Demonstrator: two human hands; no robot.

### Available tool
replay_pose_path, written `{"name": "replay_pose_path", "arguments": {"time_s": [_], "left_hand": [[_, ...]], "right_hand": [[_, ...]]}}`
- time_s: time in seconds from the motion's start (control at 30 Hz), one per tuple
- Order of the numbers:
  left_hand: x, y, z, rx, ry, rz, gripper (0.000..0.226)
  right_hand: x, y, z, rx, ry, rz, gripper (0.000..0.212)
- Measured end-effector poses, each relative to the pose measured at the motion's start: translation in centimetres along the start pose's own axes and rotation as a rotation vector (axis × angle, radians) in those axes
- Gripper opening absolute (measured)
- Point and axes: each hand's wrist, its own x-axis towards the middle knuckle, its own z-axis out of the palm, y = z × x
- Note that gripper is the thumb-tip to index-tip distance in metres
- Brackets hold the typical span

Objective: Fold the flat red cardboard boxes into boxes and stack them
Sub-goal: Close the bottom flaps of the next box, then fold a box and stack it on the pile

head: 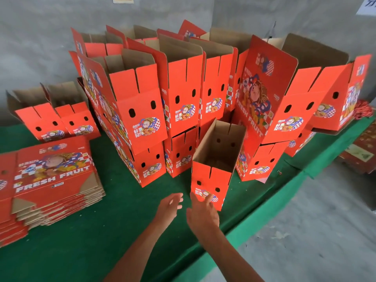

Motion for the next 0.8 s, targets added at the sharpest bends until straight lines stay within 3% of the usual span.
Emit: {"name": "replay_pose_path", "arguments": {"time_s": [0.2,0.37,0.6,0.7,0.8], "left_hand": [[-2.3,-1.4,-4.6,0.039,0.257,0.045,0.017],[-6.6,-2.0,-15.0,0.202,0.515,0.07,0.015],[-12.3,-4.9,-32.1,0.433,0.839,0.014,0.041],[-12.8,-6.4,-39.1,0.606,0.927,-0.162,0.069],[-11.6,-7.5,-45.2,0.762,0.915,-0.362,0.098]], "right_hand": [[-0.3,-3.0,-0.8,0.045,0.137,-0.311,0.052],[1.4,-11.3,0.3,0.132,0.111,-0.497,0.05],[3.4,-25.0,4.0,0.187,0.015,-0.652,0.044],[5.2,-29.5,5.8,0.264,-0.045,-0.598,0.035],[8.0,-33.4,7.0,0.238,-0.011,-0.556,0.017]]}}
